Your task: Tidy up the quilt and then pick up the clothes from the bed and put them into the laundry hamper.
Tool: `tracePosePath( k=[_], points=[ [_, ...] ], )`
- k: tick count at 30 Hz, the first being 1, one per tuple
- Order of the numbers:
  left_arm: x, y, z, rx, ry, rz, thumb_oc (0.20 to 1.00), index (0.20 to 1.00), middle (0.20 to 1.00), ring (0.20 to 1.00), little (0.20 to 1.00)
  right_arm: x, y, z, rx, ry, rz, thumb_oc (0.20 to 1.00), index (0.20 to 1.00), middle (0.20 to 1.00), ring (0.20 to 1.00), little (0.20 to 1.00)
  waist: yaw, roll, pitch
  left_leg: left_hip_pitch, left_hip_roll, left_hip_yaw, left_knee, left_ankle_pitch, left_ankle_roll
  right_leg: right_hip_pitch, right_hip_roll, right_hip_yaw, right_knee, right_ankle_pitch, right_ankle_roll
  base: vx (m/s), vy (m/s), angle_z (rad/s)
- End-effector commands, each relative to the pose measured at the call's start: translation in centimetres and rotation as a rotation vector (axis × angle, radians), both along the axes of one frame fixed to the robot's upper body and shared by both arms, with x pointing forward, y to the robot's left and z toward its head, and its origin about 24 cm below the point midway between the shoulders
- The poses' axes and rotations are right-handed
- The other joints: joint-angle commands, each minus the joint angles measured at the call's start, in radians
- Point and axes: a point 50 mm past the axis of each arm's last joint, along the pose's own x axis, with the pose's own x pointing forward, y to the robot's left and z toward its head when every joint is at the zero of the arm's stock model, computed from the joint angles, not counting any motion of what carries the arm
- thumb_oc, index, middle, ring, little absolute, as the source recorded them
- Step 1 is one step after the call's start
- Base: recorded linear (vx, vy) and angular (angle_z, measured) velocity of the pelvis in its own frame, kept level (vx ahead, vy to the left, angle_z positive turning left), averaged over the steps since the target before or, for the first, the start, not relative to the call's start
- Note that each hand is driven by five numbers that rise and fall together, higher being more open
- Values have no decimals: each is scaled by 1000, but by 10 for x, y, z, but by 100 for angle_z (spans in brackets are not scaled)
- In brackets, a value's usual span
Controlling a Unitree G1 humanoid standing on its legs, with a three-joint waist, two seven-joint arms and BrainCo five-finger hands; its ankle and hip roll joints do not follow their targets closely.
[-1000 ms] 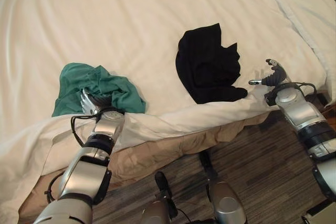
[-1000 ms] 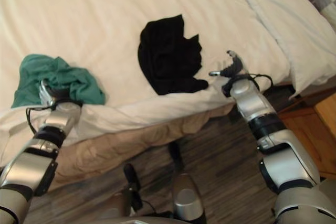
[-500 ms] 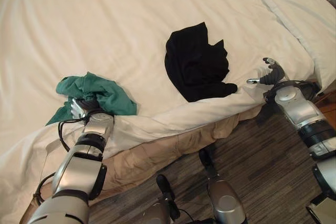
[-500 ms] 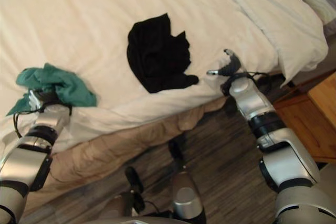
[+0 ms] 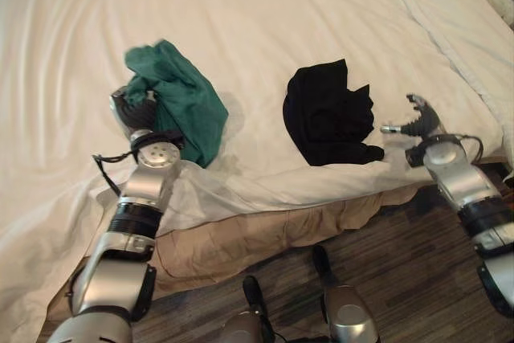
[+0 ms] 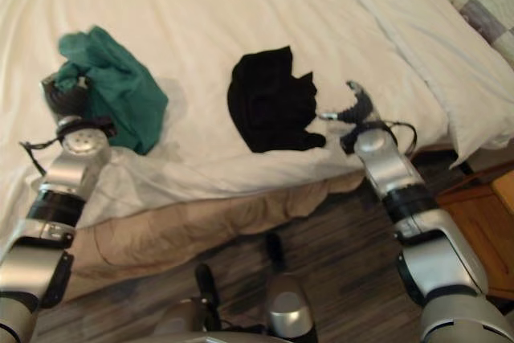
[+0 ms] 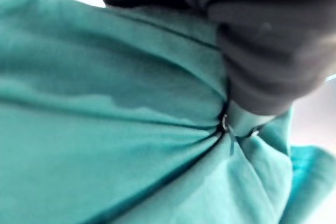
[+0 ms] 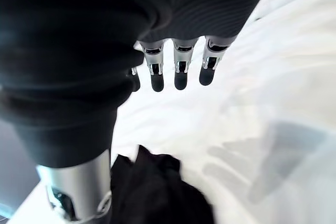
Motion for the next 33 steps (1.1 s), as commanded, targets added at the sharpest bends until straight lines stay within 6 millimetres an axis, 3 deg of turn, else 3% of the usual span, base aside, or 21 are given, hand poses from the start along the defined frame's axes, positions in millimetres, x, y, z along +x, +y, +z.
tracePosePath(
  k=[1, 5, 10, 13, 17, 21, 25, 26, 33],
  points=[
    [14, 1, 16, 97, 31, -34, 200, 200, 200, 200, 200, 24, 31, 43, -72, -133, 37, 1000, 1000, 1000, 1000, 1000, 68, -7, -92, -41, 37, -36, 1, -12, -41, -9, -76, -60, 2, -66, 63, -142, -25, 2],
    [24, -10, 22, 138, 46, -76, 200, 200, 200, 200, 200, 31, 58, 85, -123, -240, 70, 1000, 1000, 1000, 1000, 1000, 90, -4, -50, -82, 42, -52, 4, 3, -46, -41, -74, -73, 8, -55, 62, -159, -18, 9],
    [30, -24, 28, 201, 37, -105, 200, 200, 200, 200, 200, 33, 78, 106, -272, -238, 85, 1000, 1000, 1000, 1000, 1000, 110, -19, -10, -132, 39, -76, 7, 16, -46, -78, -67, -76, 10, -43, 64, -79, -53, 15],
    [32, -30, 32, 218, 23, -116, 200, 200, 200, 200, 200, 35, 80, 105, -350, -192, 43, 1000, 1000, 1000, 1000, 1000, 118, -22, 9, -153, 38, -81, 7, 23, -47, -98, -64, -77, 8, -37, 62, -72, -36, 10],
    [34, -41, 37, 243, -4, -135, 200, 200, 200, 200, 200, 40, 66, 81, -534, -63, -86, 1000, 1000, 1000, 1000, 1000, 125, -22, 45, -178, 35, -91, 6, 30, -48, -122, -57, -80, 9, -33, 53, -57, -10, 6],
    [33, -43, 37, 262, -15, -143, 200, 200, 200, 200, 200, 42, 51, 59, -574, 41, -118, 1000, 1000, 1000, 1000, 1000, 134, -17, 62, -188, 29, -101, 7, 32, -46, -129, -57, -86, 14, -32, 49, -24, -4, 8],
    [33, -43, 40, 254, -23, -148, 200, 200, 200, 200, 200, 44, 49, 48, -606, 90, -113, 1000, 1000, 1000, 1000, 1000, 139, -13, 70, -194, 26, -98, 8, 33, -44, -135, -59, -91, 14, -31, 47, 0, 0, 0],
    [34, -44, 41, 247, -23, -151, 200, 200, 200, 200, 200, 44, 51, 44, -618, 118, -101, 200, 200, 200, 200, 200, 141, -11, 73, -195, 26, -95, 6, 34, -43, -137, -60, -93, 11, -30, 46, 0, 0, 0],
    [36, -46, 38, 233, -14, -166, 200, 200, 200, 200, 200, 46, 58, 37, -530, 94, -73, 200, 200, 200, 200, 200, 142, -8, 72, -188, 18, -91, -1, 31, -39, -136, -64, -91, 8, -26, 46, -5, 0, 0]
  ],
)
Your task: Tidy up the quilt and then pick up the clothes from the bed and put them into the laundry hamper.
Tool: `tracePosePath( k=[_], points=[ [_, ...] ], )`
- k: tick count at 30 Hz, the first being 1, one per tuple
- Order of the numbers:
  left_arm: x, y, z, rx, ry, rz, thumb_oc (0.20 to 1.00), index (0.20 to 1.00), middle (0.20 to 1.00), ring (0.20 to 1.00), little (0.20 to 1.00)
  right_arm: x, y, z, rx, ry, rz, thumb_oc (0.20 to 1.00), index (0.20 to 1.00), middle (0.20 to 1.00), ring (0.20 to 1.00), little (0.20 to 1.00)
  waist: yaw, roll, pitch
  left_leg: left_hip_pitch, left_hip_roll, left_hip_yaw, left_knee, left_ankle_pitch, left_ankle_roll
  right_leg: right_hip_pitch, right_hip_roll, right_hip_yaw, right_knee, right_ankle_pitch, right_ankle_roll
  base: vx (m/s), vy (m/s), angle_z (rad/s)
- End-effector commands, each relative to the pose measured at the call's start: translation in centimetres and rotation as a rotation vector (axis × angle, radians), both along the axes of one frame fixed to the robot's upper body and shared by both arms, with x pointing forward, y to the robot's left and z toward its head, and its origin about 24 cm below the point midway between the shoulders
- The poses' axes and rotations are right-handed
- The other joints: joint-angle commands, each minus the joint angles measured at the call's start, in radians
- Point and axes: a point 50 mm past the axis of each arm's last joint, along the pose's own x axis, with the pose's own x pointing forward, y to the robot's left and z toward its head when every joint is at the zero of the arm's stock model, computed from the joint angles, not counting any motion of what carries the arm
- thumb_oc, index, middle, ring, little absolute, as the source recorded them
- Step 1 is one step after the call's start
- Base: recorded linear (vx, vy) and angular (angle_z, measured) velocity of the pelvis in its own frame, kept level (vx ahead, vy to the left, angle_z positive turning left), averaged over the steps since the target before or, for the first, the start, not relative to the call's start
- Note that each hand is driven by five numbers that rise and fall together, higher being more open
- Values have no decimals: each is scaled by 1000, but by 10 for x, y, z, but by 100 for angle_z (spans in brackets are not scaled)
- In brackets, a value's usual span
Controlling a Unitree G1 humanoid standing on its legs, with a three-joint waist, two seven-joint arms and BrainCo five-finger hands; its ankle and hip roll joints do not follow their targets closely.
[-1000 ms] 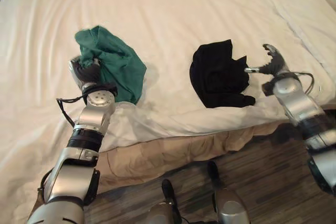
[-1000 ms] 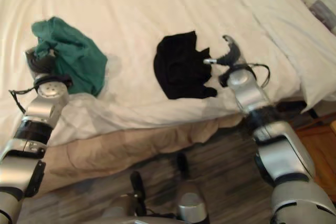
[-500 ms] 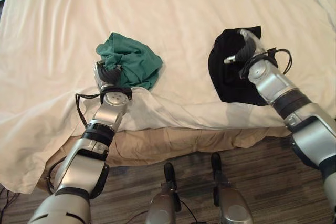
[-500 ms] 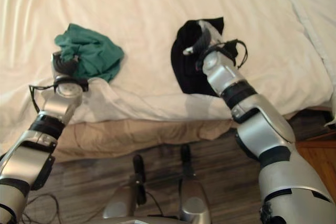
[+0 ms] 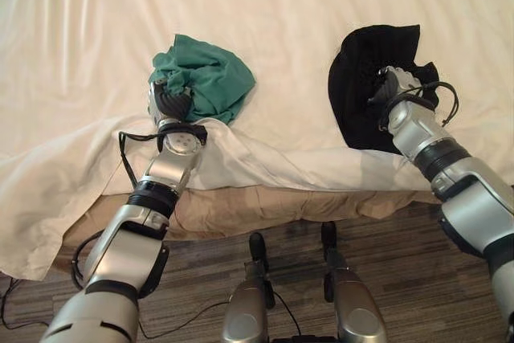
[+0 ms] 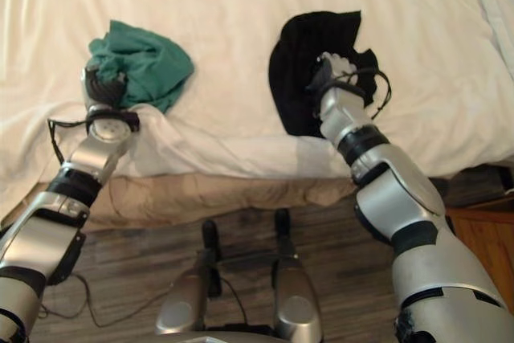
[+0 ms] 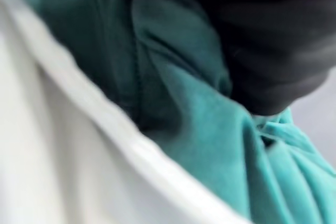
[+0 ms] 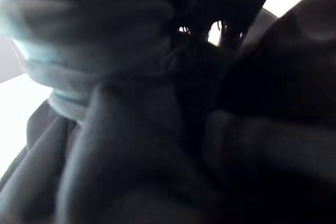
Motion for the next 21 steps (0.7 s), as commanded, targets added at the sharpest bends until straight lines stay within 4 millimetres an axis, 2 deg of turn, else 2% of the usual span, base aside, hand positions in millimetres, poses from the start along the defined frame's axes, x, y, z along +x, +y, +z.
tracePosePath(
  k=[1, 4, 8, 9, 13, 15, 17, 18, 19, 21],
  points=[
    [9, -2, 44, 46, -128, 1, 200, 200, 200, 200, 200, 4, 6, 8, -13, -9, 1, 200, 200, 200, 200, 200, 22, -33, 21, 10, 9, -14, -5, -38, -25, 23, -68, 6, 2, -67, 62, 0, 0, 0],
    [8, -1, 40, 28, -131, 3, 200, 200, 200, 200, 200, 4, 11, 8, 145, -44, 38, 200, 200, 200, 200, 200, 16, -37, 10, 20, 9, -11, -5, -39, -25, 31, -68, 11, 2, -67, 62, 0, 0, 0],
    [2, 4, 38, -22, -168, -6, 200, 200, 200, 200, 200, 0, 19, 7, 484, -106, 133, 200, 200, 200, 200, 200, 3, -44, -12, 40, 10, -3, -5, -46, -27, 52, -72, 13, 1, -72, 62, 0, 0, 0],
    [-2, 6, 38, -57, -211, -15, 200, 200, 200, 200, 200, -4, 19, 8, 626, -146, 173, 200, 200, 200, 200, 200, -4, -49, -24, 53, 10, -1, -5, -50, -26, 65, -74, 14, 0, -76, 61, 0, 0, 0],
    [-21, 10, 44, -140, -340, -42, 200, 200, 200, 200, 200, -25, 7, 9, 899, -275, 263, 200, 200, 200, 200, 200, -31, -58, -67, 87, 8, 7, -5, -65, -25, 95, -75, 24, 1, -89, 61, 47, 21, -1],
    [-37, 9, 42, -176, -407, -49, 200, 200, 200, 200, 200, -42, -1, -1, 1001, -318, 287, 200, 200, 200, 200, 200, -49, -60, -93, 110, 7, 10, -5, -76, -21, 115, -72, 33, 4, -99, 60, 73, 42, -8],
    [-56, 6, 36, -203, -466, -63, 200, 200, 200, 200, 200, -64, -7, -21, 1071, -321, 311, 200, 200, 200, 200, 200, -65, -61, -122, 134, 2, 13, -5, -87, -14, 138, -70, 43, 5, -107, 61, 89, 41, -19],
    [-71, 4, 28, -221, -487, -79, 200, 200, 200, 200, 200, -80, -12, -41, 1095, -291, 310, 200, 200, 200, 200, 200, -72, -61, -148, 152, -3, 12, -5, -95, -8, 155, -70, 48, 4, -112, 61, 103, 28, -18],
    [-76, 3, 24, -225, -491, -79, 200, 200, 200, 200, 200, -87, -13, -50, 1099, -280, 307, 200, 200, 200, 200, 200, -74, -61, -156, 158, -4, 12, -5, -98, -6, 161, -69, 49, 4, -114, 61, 133, 26, -10],
    [-100, -3, 13, -212, -543, -106, 200, 200, 200, 200, 200, -113, -15, -84, 1123, -214, 294, 200, 200, 200, 200, 200, -83, -64, -199, 188, -12, 16, -5, -111, 6, 189, -70, 56, 2, -120, 64, 142, 19, -2]
  ],
)
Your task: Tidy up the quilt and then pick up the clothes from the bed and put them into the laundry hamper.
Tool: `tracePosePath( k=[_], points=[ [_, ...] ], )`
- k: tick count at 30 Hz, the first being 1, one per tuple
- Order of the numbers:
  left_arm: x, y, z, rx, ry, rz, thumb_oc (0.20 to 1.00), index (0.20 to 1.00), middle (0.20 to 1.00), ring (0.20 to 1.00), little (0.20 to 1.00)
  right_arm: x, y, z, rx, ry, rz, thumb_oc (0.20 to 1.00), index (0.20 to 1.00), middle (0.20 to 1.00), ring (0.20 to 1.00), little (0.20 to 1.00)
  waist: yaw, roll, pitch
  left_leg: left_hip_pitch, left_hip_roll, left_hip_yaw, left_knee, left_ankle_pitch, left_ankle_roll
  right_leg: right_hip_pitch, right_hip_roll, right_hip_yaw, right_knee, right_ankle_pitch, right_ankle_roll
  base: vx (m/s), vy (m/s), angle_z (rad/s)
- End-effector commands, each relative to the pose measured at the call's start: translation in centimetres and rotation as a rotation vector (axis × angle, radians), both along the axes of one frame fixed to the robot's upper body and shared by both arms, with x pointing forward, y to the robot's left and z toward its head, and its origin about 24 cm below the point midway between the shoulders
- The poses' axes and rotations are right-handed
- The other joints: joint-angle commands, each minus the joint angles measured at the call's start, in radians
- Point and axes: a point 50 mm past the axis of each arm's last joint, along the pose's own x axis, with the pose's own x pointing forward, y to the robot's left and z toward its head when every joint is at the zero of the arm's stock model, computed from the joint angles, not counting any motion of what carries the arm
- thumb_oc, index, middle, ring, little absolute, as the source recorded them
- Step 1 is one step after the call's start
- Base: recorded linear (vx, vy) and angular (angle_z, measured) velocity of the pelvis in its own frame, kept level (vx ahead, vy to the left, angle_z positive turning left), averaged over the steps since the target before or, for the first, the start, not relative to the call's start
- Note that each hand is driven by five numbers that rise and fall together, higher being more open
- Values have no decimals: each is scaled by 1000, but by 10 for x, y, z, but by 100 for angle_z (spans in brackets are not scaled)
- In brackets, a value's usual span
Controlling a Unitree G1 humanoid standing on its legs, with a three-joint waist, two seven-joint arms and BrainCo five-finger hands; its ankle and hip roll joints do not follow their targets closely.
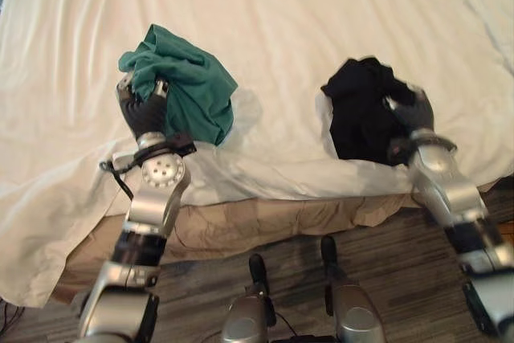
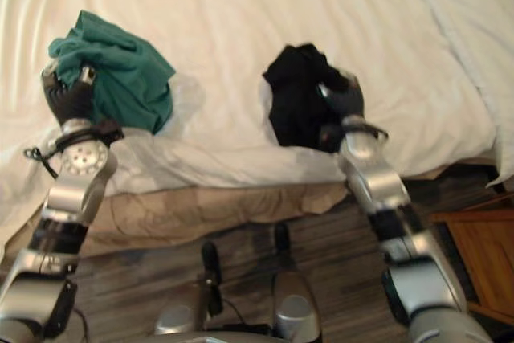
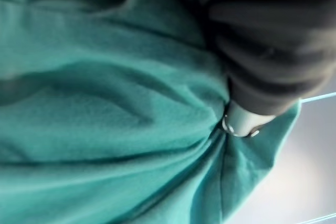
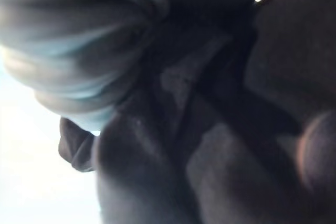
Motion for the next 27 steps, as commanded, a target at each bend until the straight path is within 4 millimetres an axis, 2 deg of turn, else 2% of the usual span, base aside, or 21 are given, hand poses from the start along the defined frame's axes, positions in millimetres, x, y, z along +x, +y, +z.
tracePosePath(
  k=[1, 3, 5, 6, 8, 9, 11, 12, 14, 18, 19, 21, 23, 25, 27],
  points=[
    [-23, -4, 0, 48, -149, 3, 200, 200, 200, 200, 200, -28, 10, -37, 1, 41, 93, 200, 200, 200, 200, 200, -28, -47, -195, 37, -12, -9, 2, -64, 2, 57, -67, 23, 0, -86, 63, 109, 17, -9],
    [-35, -9, -9, -11, -150, -58, 200, 200, 200, 200, 200, -48, 12, -60, 28, 112, 120, 200, 200, 200, 200, 200, -36, -46, -227, 55, -18, -5, 3, -73, 8, 71, -66, 29, -1, -88, 68, 62, 11, -10],
    [-37, -10, -10, -14, -147, -63, 200, 200, 200, 200, 200, -51, 13, -63, 29, 119, 123, 200, 200, 200, 200, 200, -37, -46, -230, 56, -18, -5, 3, -74, 9, 72, -65, 29, -1, -88, 69, -7, -3, -18],
    [-45, -23, -27, -104, -89, -137, 200, 200, 200, 200, 200, -70, 27, -87, 103, 205, 173, 200, 200, 200, 200, 200, -49, -46, -237, 72, -23, -4, 4, -80, 13, 86, -61, 28, 3, -90, 72, -57, -20, -13],
    [-49, -33, -45, -187, -17, -167, 200, 200, 200, 200, 200, -81, 38, -103, 162, 270, 200, 200, 200, 200, 200, 200, -52, -47, -237, 77, -25, -2, 5, -84, 15, 90, -58, 26, 5, -89, 72, -82, -50, 0],
    [-53, -41, -66, -240, 82, -168, 200, 200, 200, 200, 200, -90, 47, -115, 209, 312, 241, 200, 200, 200, 200, 200, -52, -50, -236, 85, -25, -2, 6, -88, 17, 96, -56, 24, 9, -89, 73, -77, -86, 1],
    [-58, -48, -84, -271, 157, -173, 200, 200, 200, 200, 200, -99, 55, -123, 235, 341, 274, 200, 200, 200, 200, 200, -52, -56, -238, 89, -24, 0, 12, -91, 18, 98, -55, 22, 20, -94, 74, -64, -131, 3],
    [-65, -56, -99, -249, 215, -190, 200, 200, 200, 200, 200, -103, 64, -125, 213, 340, 328, 200, 200, 200, 200, 200, -47, -64, -239, 92, -20, 0, 21, -94, 21, 99, -54, 21, 33, -103, 74, -60, -163, 6],
    [-70, -64, -110, -214, 260, -204, 200, 200, 200, 200, 200, -98, 71, -118, 154, 303, 389, 200, 200, 200, 200, 200, -31, -74, -237, 84, -8, -15, 53, -100, 22, 98, -53, 15, 57, -118, 67, -56, -212, 3],
    [-73, -61, -112, -240, 251, -138, 200, 200, 200, 200, 200, -91, 77, -109, 89, 268, 431, 200, 200, 200, 200, 200, -4, -87, -228, 62, 14, -33, 137, -120, 17, 101, -51, -5, 87, -136, 49, -9, -247, 9],
    [-75, -53, -110, -277, 229, -69, 200, 200, 200, 200, 200, -91, 77, -108, 70, 288, 464, 200, 200, 200, 200, 200, 25, -95, -212, 22, 31, -59, 246, -115, 13, 106, -46, -22, 92, -139, 29, 2, -288, 12],
    [-76, -47, -107, -321, 198, -6, 200, 200, 200, 200, 200, -94, 77, -114, 60, 342, 517, 200, 200, 200, 200, 200, 51, -90, -190, -41, 42, -101, 323, -92, 14, 107, -34, -40, 105, -149, 7, -25, -260, 6],
    [-77, -44, -107, -340, 194, 21, 200, 200, 200, 200, 200, -98, 75, -118, 53, 375, 561, 200, 200, 200, 200, 200, 69, -81, -177, -73, 42, -126, 322, -80, 18, 106, -27, -57, 118, -160, -4, -66, -143, 22],
    [-80, -45, -111, -332, 211, 22, 200, 200, 200, 200, 200, -109, 73, -124, 28, 395, 609, 200, 200, 200, 200, 200, 93, -58, -177, -73, 41, -143, 211, -64, 18, 74, -32, -130, 151, -186, -5, -159, -85, 58],
    [-84, -47, -116, -325, 233, 15, 200, 200, 200, 200, 200, -120, 67, -123, 30, 389, 599, 200, 200, 200, 200, 200, 113, -38, -176, -89, 46, -123, 128, -4, 0, 61, -47, -233, 173, -204, 0, -203, -82, 131]
  ],
)
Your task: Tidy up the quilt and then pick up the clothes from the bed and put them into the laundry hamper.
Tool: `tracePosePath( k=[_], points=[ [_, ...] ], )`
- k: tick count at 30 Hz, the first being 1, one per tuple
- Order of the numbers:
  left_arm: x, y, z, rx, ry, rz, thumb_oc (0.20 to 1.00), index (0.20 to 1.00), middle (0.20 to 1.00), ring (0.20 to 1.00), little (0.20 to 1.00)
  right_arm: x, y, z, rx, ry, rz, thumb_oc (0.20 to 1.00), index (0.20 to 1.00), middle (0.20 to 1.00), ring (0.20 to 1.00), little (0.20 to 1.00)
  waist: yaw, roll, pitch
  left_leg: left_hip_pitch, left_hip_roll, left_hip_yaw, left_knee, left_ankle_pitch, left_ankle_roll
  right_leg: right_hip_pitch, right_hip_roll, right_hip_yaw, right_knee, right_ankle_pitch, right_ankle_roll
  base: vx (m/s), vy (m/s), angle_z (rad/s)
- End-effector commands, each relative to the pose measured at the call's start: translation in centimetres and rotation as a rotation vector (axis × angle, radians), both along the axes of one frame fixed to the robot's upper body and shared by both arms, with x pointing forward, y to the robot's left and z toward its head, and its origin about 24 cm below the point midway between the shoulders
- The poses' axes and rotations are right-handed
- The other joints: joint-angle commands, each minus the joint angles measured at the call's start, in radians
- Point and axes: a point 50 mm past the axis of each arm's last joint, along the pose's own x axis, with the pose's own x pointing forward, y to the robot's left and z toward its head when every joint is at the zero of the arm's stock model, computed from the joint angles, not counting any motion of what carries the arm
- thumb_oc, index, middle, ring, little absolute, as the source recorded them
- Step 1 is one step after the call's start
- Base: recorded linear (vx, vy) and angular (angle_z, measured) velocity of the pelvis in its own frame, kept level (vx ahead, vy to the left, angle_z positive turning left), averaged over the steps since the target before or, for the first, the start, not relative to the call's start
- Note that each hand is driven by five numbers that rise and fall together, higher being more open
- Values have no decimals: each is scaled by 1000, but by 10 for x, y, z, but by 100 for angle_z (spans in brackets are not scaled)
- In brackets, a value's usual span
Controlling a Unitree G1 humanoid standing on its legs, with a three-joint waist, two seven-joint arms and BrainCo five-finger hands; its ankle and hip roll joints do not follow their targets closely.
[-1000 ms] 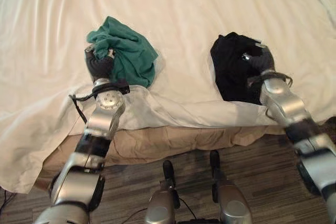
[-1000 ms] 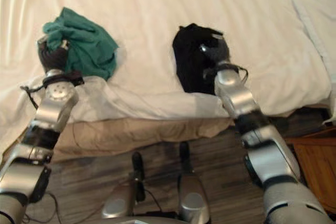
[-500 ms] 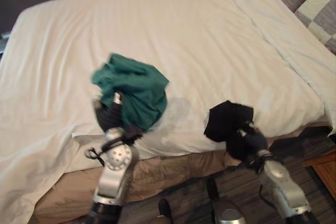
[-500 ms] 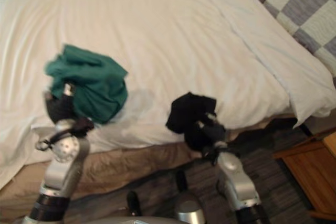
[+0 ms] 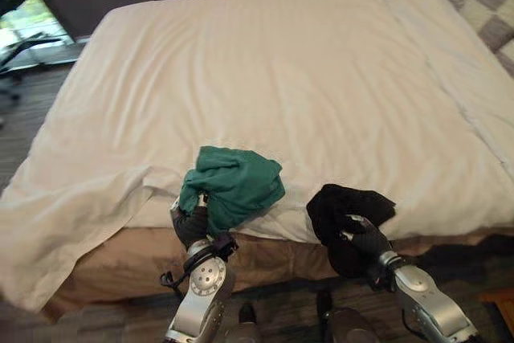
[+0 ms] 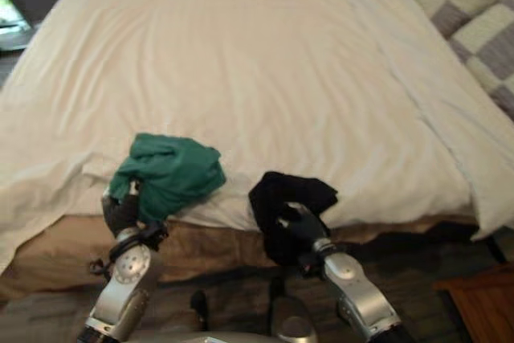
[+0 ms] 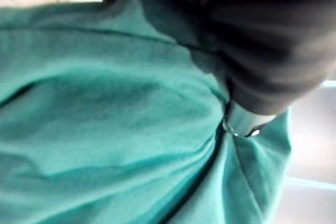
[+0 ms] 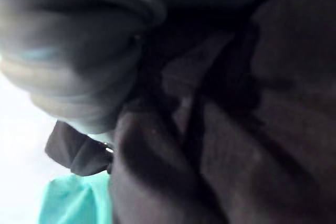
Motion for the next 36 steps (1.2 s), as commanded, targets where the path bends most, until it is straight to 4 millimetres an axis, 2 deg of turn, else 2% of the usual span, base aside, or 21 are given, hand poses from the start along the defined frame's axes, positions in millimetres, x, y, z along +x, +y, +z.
tracePosePath(
  k=[1, 2, 4, 5, 6, 8, 11, 13, 14, 15, 17, 18, 19, 20, 21, 22, 24, 26, 28, 30, 36],
  points=[
    [0, 18, 23, 53, -132, 35, 200, 200, 200, 200, 200, -1, 21, 28, 119, -144, 111, 200, 200, 200, 200, 200, 47, -61, 26, -25, 18, 40, 33, 58, -110, 151, -85, -140, -124, -17, 48, -259, -119, 178],
    [-2, 19, 19, 62, -128, 20, 200, 200, 200, 200, 200, -4, 17, 29, 123, -154, 90, 200, 200, 200, 200, 200, 53, -58, 30, -35, 34, 102, 61, 59, -119, 168, -113, -220, -119, -17, 53, -254, -106, 182],
    [-4, 24, 17, 70, -125, 22, 200, 200, 200, 200, 200, -6, 15, 29, 132, -161, 82, 200, 200, 200, 200, 200, 60, -60, 29, -25, 59, 154, 105, 32, -135, 187, -142, -281, -100, -33, 60, -164, -61, 187],
    [-4, 24, 16, 71, -126, 4, 200, 200, 200, 200, 200, -5, 14, 29, 132, -162, 63, 200, 200, 200, 200, 200, 64, -62, 30, -22, 63, 166, 129, 24, -136, 190, -151, -293, -93, -31, 59, -235, -3, 250],
    [-6, 28, 15, 76, -141, 0, 200, 200, 200, 200, 200, 0, 16, 28, 130, -171, 55, 200, 200, 200, 200, 200, 80, -70, 31, -17, 70, 190, 235, 4, -133, 198, -184, -334, -75, -17, 55, -304, 45, 222],
    [-2, 33, 15, 73, -142, -17, 200, 200, 200, 200, 200, 9, 24, 26, 131, -174, 72, 200, 200, 200, 200, 200, 104, -70, 18, 9, 65, 180, 292, 13, -124, 210, -200, -363, -63, -3, 51, -295, 104, 164],
    [13, 32, 18, 62, -131, -75, 200, 200, 200, 200, 200, 17, 37, 23, 126, -168, 96, 200, 200, 200, 200, 200, 120, -55, -19, 90, 9, 197, 160, -56, -95, 227, -224, -409, -90, 43, 78, -177, 208, 204],
    [17, 26, 15, 67, -96, -133, 200, 200, 200, 200, 200, 19, 39, 19, 117, -155, 61, 200, 200, 200, 200, 200, 120, -46, -26, 131, 17, 225, 79, -48, -98, 239, -250, -446, -107, 72, 99, -131, 274, 146],
    [18, 24, 12, 67, -75, -147, 200, 200, 200, 200, 200, 19, 41, 17, 117, -147, 53, 200, 200, 200, 200, 200, 127, -42, -30, 139, 7, 219, 58, -45, -99, 245, -258, -455, -118, 87, 107, -164, 338, 178],
    [16, 22, 5, 62, -44, -170, 200, 200, 200, 200, 200, 20, 48, 13, 129, -138, 45, 200, 200, 200, 200, 200, 156, -37, -29, 125, -31, 162, 36, -43, -94, 263, -272, -469, -141, 122, 124, -133, 255, 120],
    [13, 20, 2, 74, -26, -211, 200, 200, 200, 200, 200, 18, 54, 13, 144, -131, 26, 200, 200, 200, 200, 200, 171, -39, -28, 118, -44, 143, 22, -43, -85, 267, -297, -473, -132, 138, 139, -99, 189, 94],
    [11, 18, 1, 82, -19, -229, 200, 200, 200, 200, 200, 17, 57, 13, 148, -129, 16, 200, 200, 200, 200, 200, 171, -40, -26, 117, -53, 117, 10, -40, -79, 259, -306, -446, -127, 155, 146, -63, 126, 61],
    [10, 17, -1, 96, -11, -256, 200, 200, 200, 200, 200, 15, 58, 13, 150, -132, -6, 200, 200, 200, 200, 200, 158, -42, -25, 113, -74, 59, -9, -36, -64, 235, -304, -371, -119, 164, 152, -90, 65, 61],
    [11, 16, -3, 106, -8, -291, 200, 200, 200, 200, 200, 12, 55, 13, 150, -136, -38, 200, 200, 200, 200, 200, 137, -46, -29, 89, -99, 8, -19, -14, -42, 200, -280, -286, -116, 156, 131, -66, 30, 73],
    [12, 13, -5, 111, -14, -346, 200, 200, 200, 200, 200, 6, 48, 12, 146, -146, -88, 200, 200, 200, 200, 200, 101, -52, -46, 69, -127, -70, -39, -5, -21, 155, -207, -131, -109, 109, 120, -55, 22, 129],
    [12, 10, -3, 115, -32, -383, 200, 200, 200, 200, 200, 2, 38, 11, 145, -158, -125, 200, 200, 200, 200, 200, 73, -64, -62, 57, -150, -106, -53, 4, -12, 129, -137, -32, -119, 82, 120, 7, 4, 199],
    [10, 9, -1, 121, -51, -397, 200, 200, 200, 200, 200, 3, 27, 10, 151, -170, -146, 200, 200, 200, 200, 200, 62, -81, -65, 58, -159, -94, -59, 7, -16, 127, -85, -13, -143, 73, 118, -5, -13, 227],
    [9, 6, 1, 126, -57, -405, 200, 200, 200, 200, 200, 4, 19, 10, 161, -173, -157, 200, 200, 200, 200, 200, 54, -93, -68, 63, -163, -86, -64, 5, -18, 131, -74, -5, -167, 81, 118, 3, -40, 76],
    [11, -4, 2, 128, -64, -410, 200, 200, 200, 200, 200, 8, 14, 13, 167, -182, -135, 200, 200, 200, 200, 200, 36, -104, -77, 74, -173, -79, -76, 2, -17, 128, -42, 40, -197, 90, 112, 31, -69, 5],
    [13, -10, 5, 140, -73, -418, 200, 200, 200, 200, 200, 14, 18, 14, 173, -184, -115, 200, 200, 200, 200, 200, 43, -104, -79, 75, -165, -44, -78, -2, -24, 139, -44, 16, -216, 89, 111, 21, -65, -63],
    [14, -15, 4, 139, -58, -407, 200, 200, 200, 200, 200, 13, 22, 13, 171, -172, -86, 200, 200, 200, 200, 200, 16, -94, -88, 77, -168, -22, -85, -12, -33, 149, -5, 58, -265, 84, 96, 21, 1, -5]
  ],
)
